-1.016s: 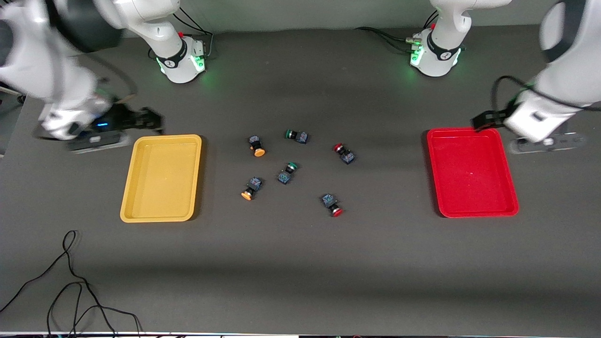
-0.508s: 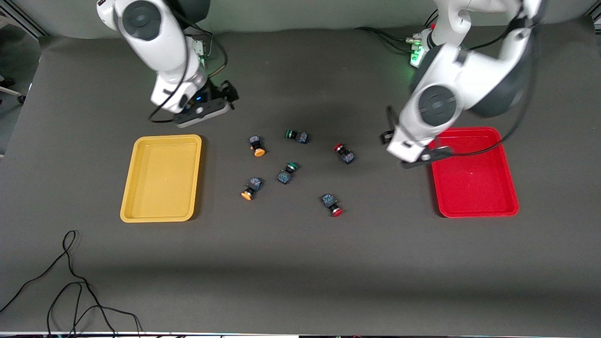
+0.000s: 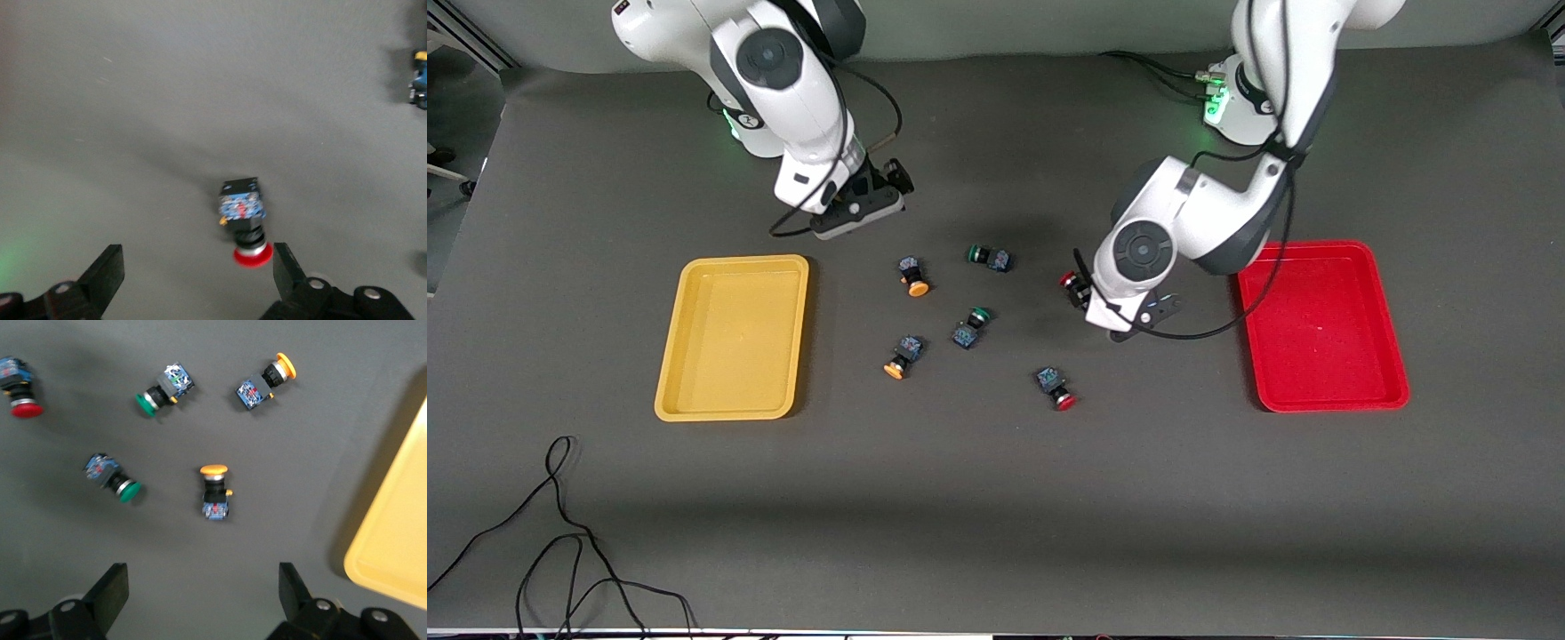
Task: Place red and yellow buttons in trays
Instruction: 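Reach the left gripper to a red button while the right gripper reaches yellow, then grasp the red button with the left gripper and carry it to the red tray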
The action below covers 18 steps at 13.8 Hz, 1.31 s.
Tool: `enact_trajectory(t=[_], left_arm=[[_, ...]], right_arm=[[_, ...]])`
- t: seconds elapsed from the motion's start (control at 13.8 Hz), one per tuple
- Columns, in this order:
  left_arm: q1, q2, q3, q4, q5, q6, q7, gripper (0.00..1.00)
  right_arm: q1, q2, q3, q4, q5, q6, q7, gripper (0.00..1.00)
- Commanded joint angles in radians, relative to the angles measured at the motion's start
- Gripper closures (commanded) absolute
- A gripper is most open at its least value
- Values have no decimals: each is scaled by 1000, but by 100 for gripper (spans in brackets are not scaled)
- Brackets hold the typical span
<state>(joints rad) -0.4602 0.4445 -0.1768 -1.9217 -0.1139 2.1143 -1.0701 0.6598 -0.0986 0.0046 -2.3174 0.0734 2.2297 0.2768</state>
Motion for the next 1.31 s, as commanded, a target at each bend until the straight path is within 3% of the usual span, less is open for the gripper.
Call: enact_trajectory(t=[0.0,0.22,0.36,0.44,0.51,0.58,0.73,0.94,1.09,1.16,1.23], left_arm=[[-37,54,14,-23,-38,97,-51,1],[-72,120,14,-34,-38,197,-108,4],[-72,123,14,-46,-38,214,-110,19],[-69,119,14,-46,-38,205,-103,41],[-63,114,14,-45,-38,198,-97,73],[-58,108,14,-43,-38,187,-96,98],[-43,89,14,-34,-38,165,-96,100],[14,21,14,-2,-35,34,-67,100],[92,-53,19,15,-24,-130,95,100],[154,-93,22,12,-18,-196,195,100],[225,-121,22,10,3,-264,308,100]], right_arm=[[14,87,-11,-98,-11,221,22,0],[18,241,-11,-102,-12,390,21,0],[38,341,-12,-99,-11,480,21,0],[40,364,-12,-97,-11,505,21,0],[38,379,-11,-97,-11,513,21,0],[40,399,-11,-96,-11,522,22,0],[41,424,-9,-94,-11,542,24,5],[60,451,-11,-89,-9,568,25,42],[60,456,-11,-86,-4,576,30,77],[58,444,-12,-85,-3,568,33,89],[57,426,-15,-82,3,556,35,91]])
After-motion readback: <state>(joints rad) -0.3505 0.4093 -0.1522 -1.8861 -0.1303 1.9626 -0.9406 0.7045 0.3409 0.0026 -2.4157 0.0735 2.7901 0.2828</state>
